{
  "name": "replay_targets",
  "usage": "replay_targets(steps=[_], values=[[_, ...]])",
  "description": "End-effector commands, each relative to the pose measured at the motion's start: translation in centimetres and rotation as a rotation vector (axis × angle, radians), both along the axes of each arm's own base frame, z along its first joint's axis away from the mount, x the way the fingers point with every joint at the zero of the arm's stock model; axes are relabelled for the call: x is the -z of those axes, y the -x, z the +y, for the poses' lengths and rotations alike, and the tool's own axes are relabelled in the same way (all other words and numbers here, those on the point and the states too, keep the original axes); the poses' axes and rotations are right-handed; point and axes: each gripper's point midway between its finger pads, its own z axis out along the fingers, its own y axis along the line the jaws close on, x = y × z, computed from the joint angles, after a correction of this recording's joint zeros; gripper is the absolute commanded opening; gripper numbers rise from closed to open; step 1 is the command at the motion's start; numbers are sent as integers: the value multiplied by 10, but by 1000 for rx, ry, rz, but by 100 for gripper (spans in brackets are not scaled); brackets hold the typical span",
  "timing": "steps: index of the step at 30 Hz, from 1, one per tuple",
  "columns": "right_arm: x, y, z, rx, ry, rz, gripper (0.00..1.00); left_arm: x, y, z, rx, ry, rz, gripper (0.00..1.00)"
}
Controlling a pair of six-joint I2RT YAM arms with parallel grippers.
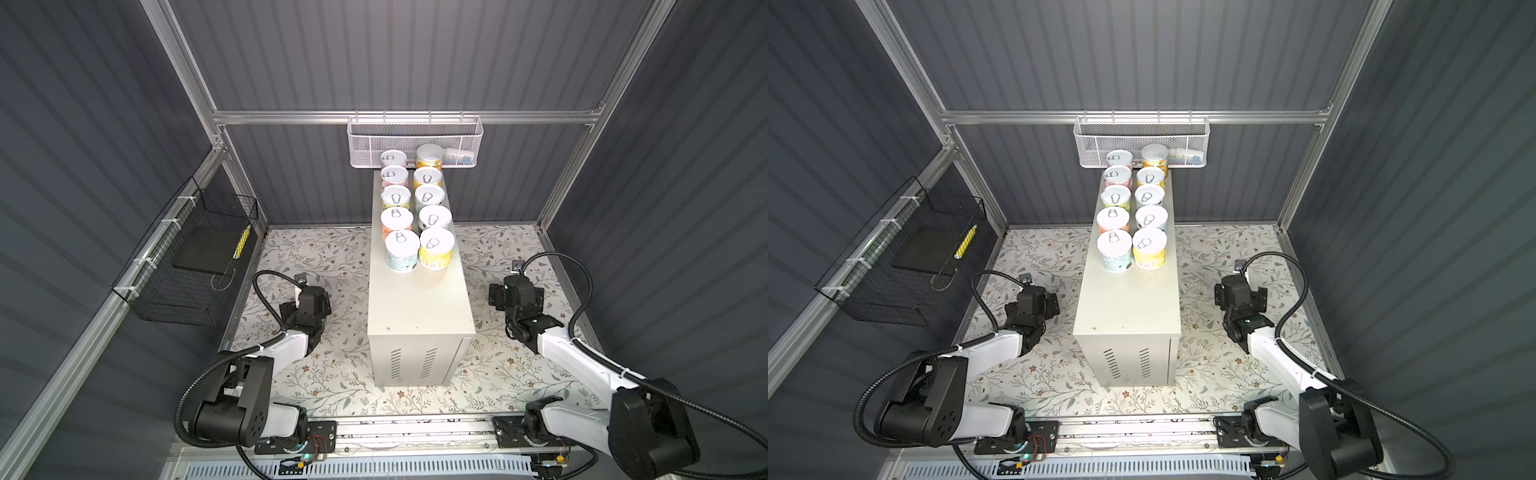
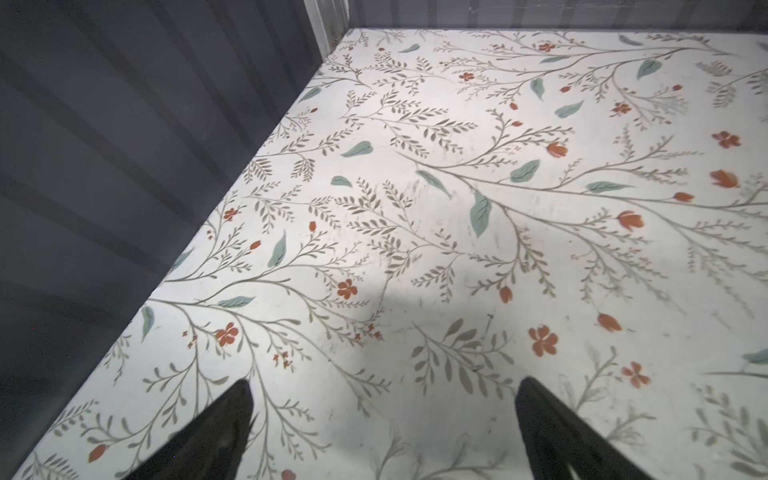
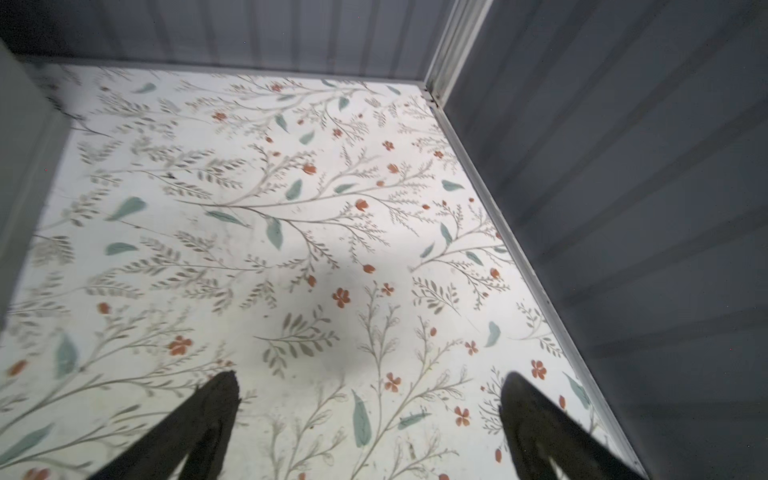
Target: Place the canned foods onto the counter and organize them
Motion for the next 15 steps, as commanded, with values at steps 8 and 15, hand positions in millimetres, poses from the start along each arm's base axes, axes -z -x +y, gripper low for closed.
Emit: replay_targets(steps=[8, 15], values=[[7, -33, -32, 91, 56, -132, 99, -20, 0, 23, -107, -58, -187, 100], [-5, -26, -29, 44, 16, -266, 99, -9, -39, 11, 1, -57, -191, 100]])
